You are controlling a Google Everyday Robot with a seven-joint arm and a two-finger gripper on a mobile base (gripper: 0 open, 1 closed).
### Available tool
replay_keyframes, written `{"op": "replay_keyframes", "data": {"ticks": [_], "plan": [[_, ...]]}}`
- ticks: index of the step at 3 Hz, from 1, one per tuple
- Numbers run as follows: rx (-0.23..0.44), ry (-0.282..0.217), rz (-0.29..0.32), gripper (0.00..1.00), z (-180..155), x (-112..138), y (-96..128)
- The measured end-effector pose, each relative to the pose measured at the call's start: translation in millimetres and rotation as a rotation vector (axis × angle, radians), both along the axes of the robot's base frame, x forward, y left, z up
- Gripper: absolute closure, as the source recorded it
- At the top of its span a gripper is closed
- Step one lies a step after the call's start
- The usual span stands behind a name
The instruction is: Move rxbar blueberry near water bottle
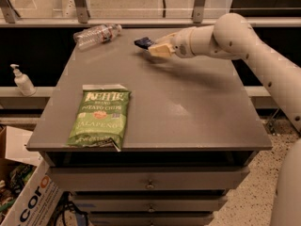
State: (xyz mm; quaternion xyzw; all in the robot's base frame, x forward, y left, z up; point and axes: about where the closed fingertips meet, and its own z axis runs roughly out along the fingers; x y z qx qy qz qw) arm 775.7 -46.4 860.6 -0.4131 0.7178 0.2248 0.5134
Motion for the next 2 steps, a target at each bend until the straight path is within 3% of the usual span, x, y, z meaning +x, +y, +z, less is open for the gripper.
{"op": "replay_keyframes", "data": {"ticks": [2], "plan": [[-0.054, -0.026, 0.065, 1.0, -12, 26, 56]]}}
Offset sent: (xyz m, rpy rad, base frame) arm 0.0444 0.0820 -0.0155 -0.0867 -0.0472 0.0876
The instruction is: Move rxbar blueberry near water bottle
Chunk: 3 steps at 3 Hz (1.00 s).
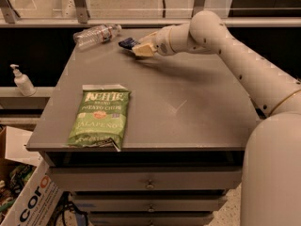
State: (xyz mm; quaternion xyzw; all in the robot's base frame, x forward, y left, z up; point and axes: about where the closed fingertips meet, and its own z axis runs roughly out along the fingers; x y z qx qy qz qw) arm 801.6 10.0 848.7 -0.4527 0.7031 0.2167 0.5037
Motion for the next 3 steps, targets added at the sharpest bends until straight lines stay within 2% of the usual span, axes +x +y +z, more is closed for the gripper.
{"op": "replay_keyframes", "data": {"ticks": [3], "plan": [[-0.068, -0.037, 0.095, 1.0, -18, 34, 77]]}}
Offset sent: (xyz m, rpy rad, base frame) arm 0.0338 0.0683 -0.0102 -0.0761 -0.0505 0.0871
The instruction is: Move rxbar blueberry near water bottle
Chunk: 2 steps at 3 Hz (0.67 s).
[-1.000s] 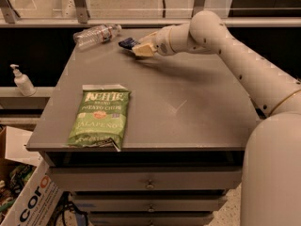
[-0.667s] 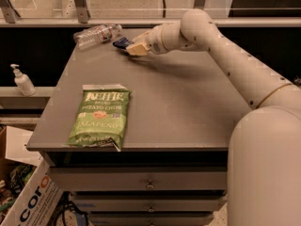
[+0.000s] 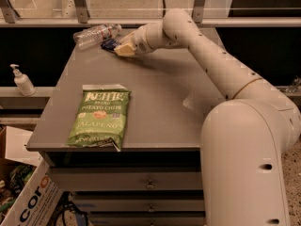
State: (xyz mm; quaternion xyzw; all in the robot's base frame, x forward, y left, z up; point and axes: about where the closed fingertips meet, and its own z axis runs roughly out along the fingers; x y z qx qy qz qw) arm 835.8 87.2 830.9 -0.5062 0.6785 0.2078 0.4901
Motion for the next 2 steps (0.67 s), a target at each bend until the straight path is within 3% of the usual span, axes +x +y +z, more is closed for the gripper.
{"op": "replay_keyframes", "data": {"ticks": [1, 2], "plan": [[0.005, 0.004, 0.007, 1.0, -1.0, 3.9, 9.5], [0.022, 0.02, 0.002, 0.82, 0.0, 5.1, 9.5]]}}
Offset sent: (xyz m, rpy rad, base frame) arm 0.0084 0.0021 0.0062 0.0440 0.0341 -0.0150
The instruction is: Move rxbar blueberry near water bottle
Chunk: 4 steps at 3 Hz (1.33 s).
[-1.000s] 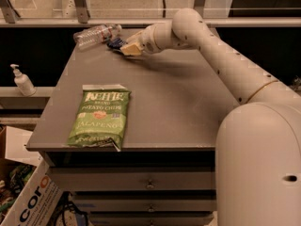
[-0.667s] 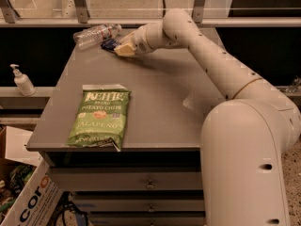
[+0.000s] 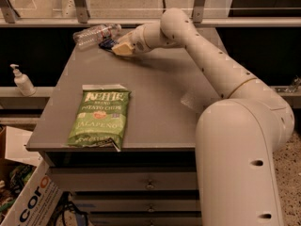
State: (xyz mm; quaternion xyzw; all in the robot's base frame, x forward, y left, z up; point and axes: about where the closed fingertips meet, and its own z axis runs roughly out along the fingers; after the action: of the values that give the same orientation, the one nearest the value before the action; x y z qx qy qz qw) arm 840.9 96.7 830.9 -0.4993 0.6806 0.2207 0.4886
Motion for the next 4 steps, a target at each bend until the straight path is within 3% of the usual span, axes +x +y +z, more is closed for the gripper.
{"op": "replay_keyframes", "data": {"ticks": [3, 4], "plan": [[0.032, 0.025, -0.015, 0.12, 1.6, -2.4, -8.5], [0.035, 0.027, -0.017, 0.0, 2.0, -2.3, -10.0]]}}
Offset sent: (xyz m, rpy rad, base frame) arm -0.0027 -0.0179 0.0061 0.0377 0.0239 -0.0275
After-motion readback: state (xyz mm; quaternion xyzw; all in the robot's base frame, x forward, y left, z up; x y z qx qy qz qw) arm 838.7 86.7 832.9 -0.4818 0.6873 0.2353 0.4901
